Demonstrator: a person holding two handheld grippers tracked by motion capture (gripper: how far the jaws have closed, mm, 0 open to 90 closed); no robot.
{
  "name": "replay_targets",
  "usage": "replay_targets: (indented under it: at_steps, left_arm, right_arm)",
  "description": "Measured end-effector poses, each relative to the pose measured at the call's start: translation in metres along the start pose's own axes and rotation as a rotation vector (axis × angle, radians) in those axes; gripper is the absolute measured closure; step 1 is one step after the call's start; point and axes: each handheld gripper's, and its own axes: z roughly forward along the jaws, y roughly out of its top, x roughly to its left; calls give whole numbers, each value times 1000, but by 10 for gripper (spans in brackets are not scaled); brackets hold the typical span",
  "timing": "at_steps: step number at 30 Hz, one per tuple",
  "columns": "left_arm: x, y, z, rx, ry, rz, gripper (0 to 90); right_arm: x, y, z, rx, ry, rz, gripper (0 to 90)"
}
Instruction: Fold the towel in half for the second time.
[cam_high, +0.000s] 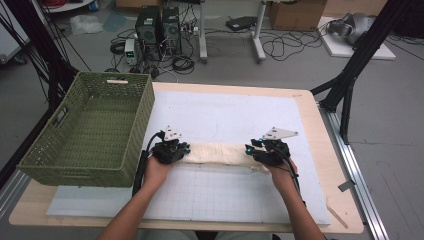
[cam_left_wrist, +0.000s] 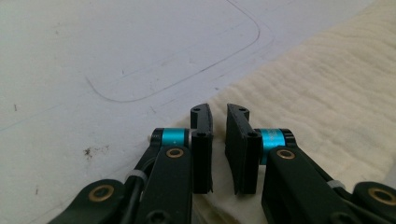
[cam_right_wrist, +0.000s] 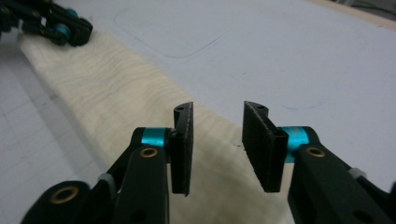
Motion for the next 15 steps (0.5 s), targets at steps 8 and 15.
replay_targets:
  at_steps: [8,15]
  left_arm:
    - [2,-1,0,-1,-3,-7,793]
    - [3,1,-3,-19,-11,-29,760]
  right_arm:
    - [-10,-10,25,144,-139,-32,612]
    - [-18,-18,-1,22,-82,54,604]
